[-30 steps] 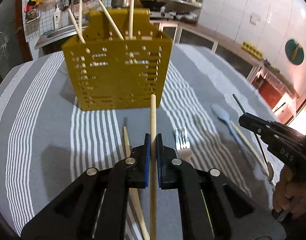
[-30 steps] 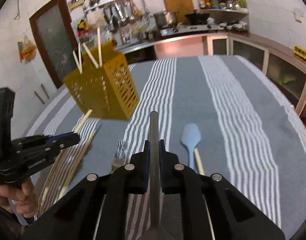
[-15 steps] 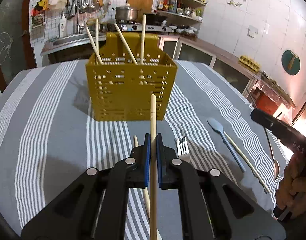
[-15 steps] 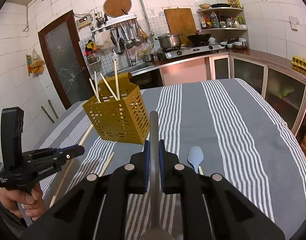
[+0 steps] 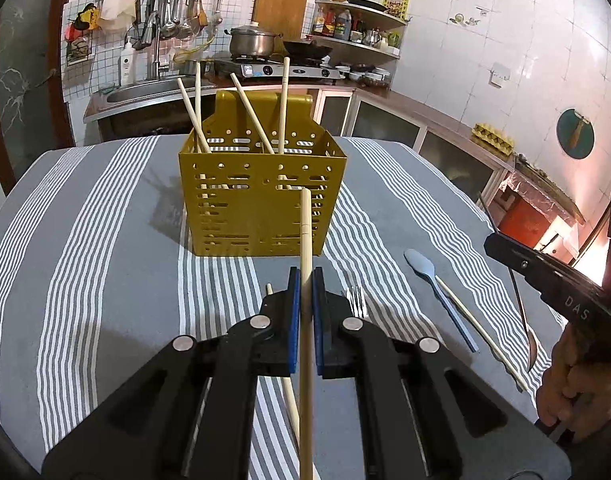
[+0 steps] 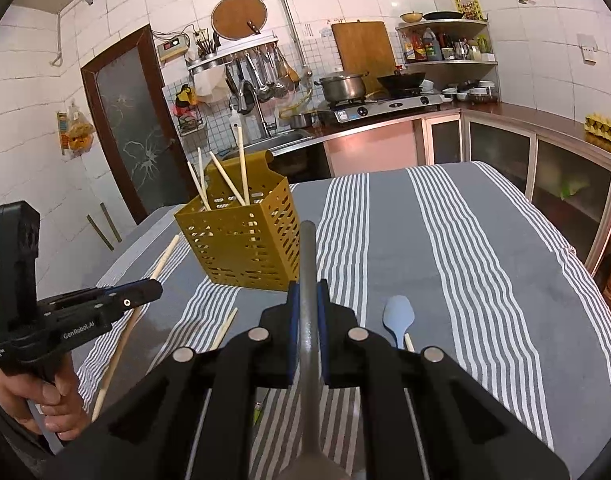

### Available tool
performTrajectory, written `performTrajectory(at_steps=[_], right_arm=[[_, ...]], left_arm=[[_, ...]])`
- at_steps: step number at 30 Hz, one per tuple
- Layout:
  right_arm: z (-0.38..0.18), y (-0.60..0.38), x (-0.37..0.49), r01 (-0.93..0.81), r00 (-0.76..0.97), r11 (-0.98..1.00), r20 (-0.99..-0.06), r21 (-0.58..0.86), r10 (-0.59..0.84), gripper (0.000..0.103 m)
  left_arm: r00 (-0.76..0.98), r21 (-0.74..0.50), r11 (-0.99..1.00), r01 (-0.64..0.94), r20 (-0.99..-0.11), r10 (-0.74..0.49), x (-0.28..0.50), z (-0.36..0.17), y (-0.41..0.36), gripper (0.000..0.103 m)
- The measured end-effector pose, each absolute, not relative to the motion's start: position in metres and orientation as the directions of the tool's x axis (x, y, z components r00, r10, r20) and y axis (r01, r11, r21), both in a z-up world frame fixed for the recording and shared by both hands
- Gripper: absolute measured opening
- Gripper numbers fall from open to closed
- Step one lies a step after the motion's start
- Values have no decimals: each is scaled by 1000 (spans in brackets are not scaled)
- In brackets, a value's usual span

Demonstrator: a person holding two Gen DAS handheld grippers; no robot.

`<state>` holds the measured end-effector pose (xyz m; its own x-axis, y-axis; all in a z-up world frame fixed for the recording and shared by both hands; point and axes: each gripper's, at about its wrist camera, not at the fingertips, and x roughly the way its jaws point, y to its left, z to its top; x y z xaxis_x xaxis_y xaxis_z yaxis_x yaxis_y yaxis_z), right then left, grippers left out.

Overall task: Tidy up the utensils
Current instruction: 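Lift the chopstick in the left tool toward the caddy while the right tool carries the ladle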

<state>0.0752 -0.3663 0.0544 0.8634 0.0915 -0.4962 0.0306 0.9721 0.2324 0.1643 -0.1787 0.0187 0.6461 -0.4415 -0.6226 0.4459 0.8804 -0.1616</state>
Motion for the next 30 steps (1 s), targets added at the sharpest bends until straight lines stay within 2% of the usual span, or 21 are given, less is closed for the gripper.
performTrajectory(at_steps=[30], right_arm=[[64, -365, 75, 19, 874, 976, -477, 217, 89, 9]], left_arm=[[679, -201, 879, 432, -569, -464, 163, 38, -158, 5]])
